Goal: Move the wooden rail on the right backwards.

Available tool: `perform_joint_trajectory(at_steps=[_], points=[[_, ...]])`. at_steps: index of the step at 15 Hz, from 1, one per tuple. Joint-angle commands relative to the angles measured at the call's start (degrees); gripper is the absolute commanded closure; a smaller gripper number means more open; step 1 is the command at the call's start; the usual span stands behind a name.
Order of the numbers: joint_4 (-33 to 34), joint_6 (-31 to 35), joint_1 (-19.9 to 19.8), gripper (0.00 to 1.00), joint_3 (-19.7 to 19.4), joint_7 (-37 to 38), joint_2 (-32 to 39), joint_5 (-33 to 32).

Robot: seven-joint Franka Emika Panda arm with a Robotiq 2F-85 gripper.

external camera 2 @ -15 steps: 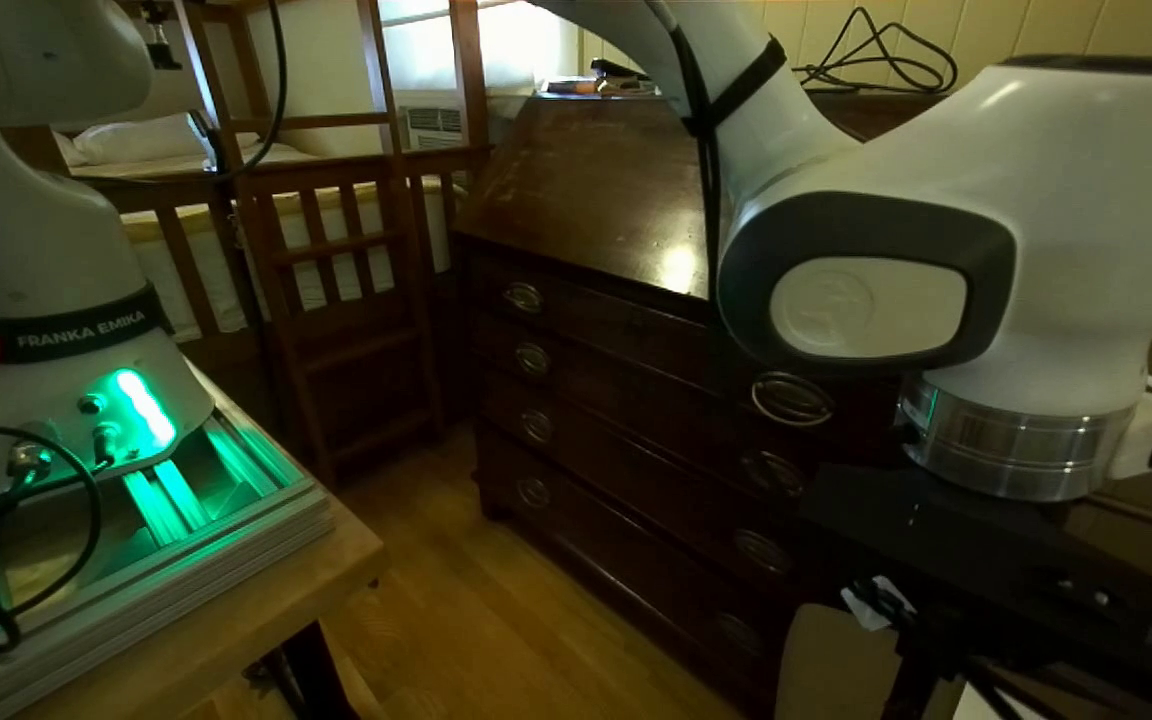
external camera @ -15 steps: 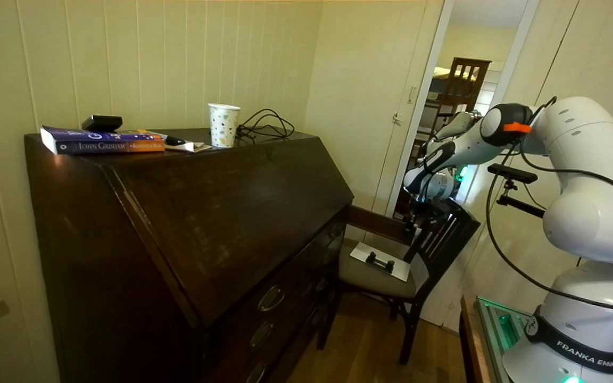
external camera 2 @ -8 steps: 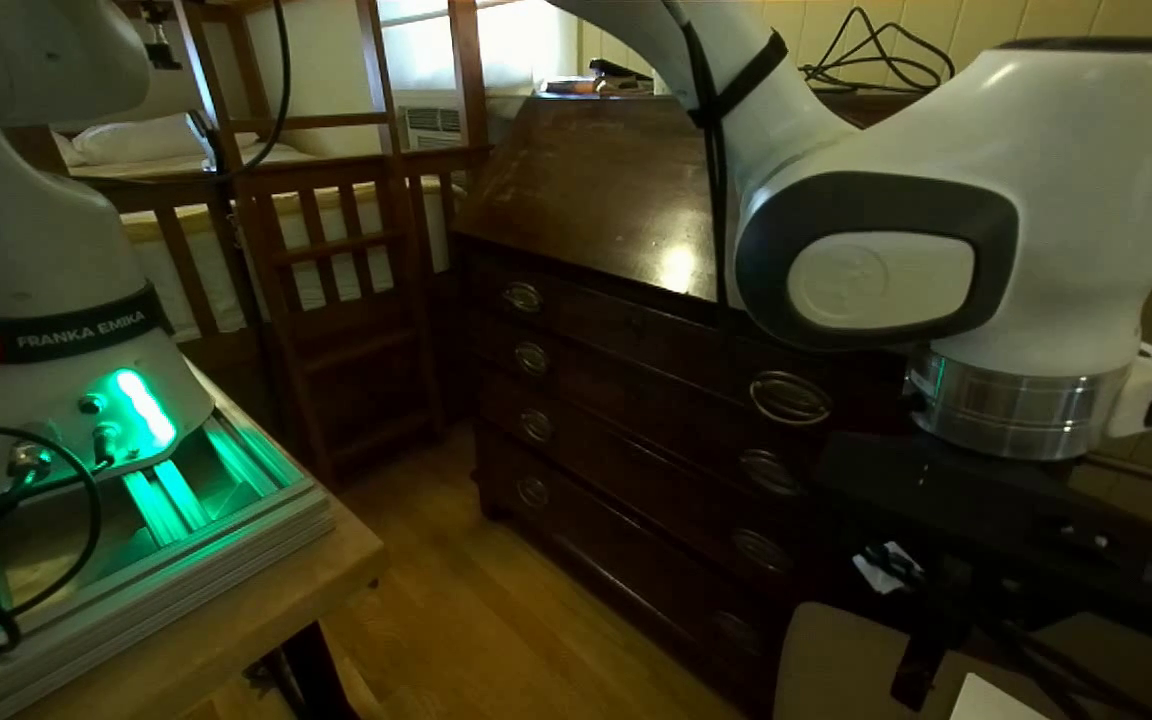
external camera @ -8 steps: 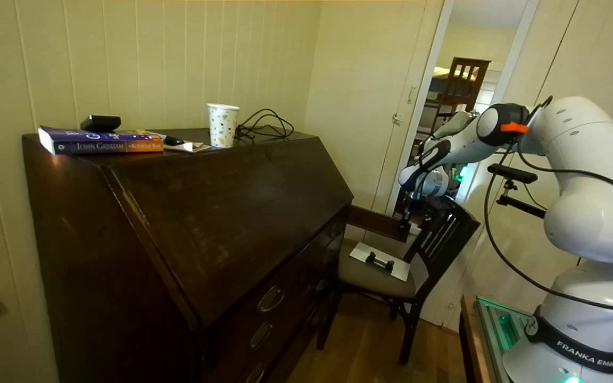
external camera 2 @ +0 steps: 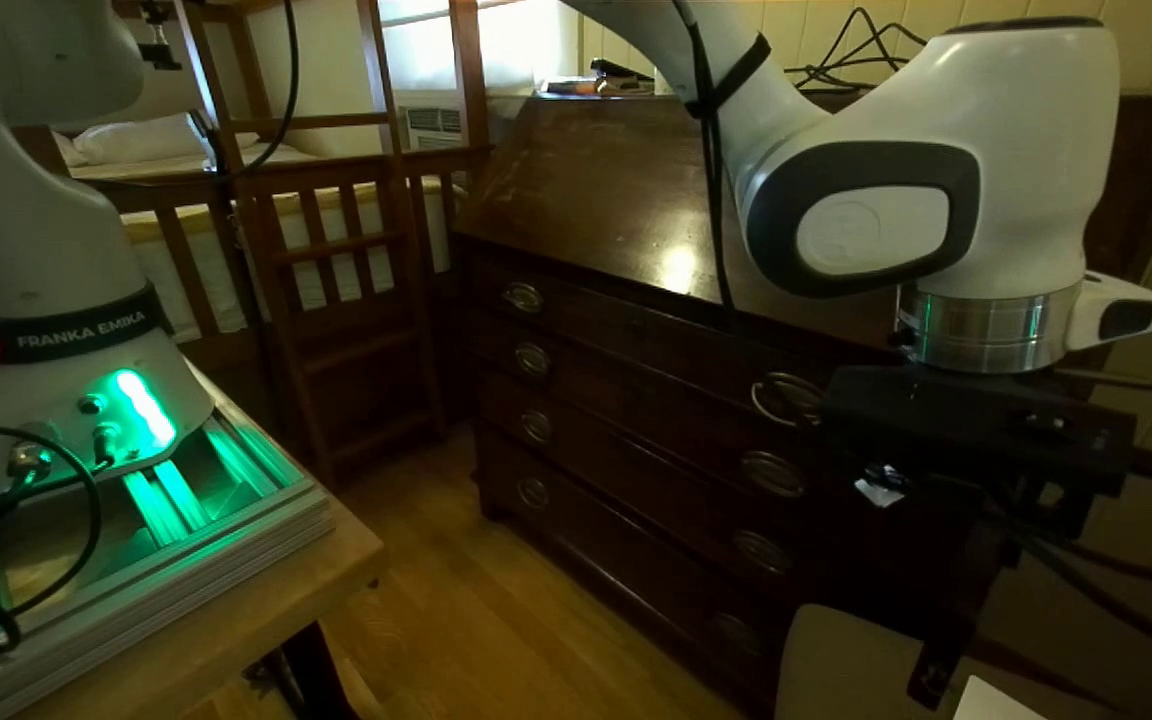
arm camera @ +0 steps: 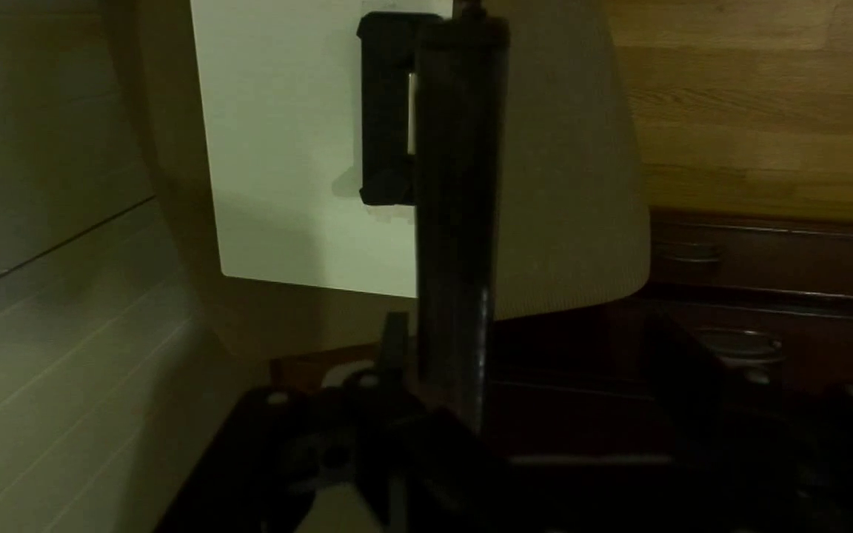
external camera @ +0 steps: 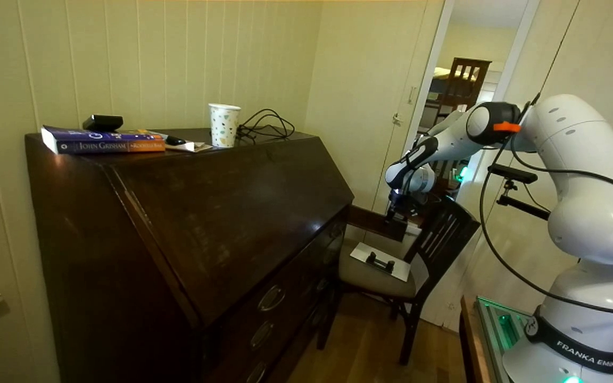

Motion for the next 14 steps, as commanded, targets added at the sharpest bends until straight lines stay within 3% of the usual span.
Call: perform_joint_trajectory(at_steps=[1,5,12,13,14], points=[[-2.1,1.8,-1.4,0.00,-0.3,2.3,-1.8,2.2],[-4.0,1.9,-4.4,0.00,-1.7,3.0,-2.8,1.6],[-7.2,2.0,-11.3,0.00,2.1,-2.8,-5.0,2.3],[-8.2,1.3,-11.5,0.21,2.0,-3.1,-5.7,2.0],[-9.6,1.1,-11.7,0.26,1.9,-3.5,-6.7,1.7]])
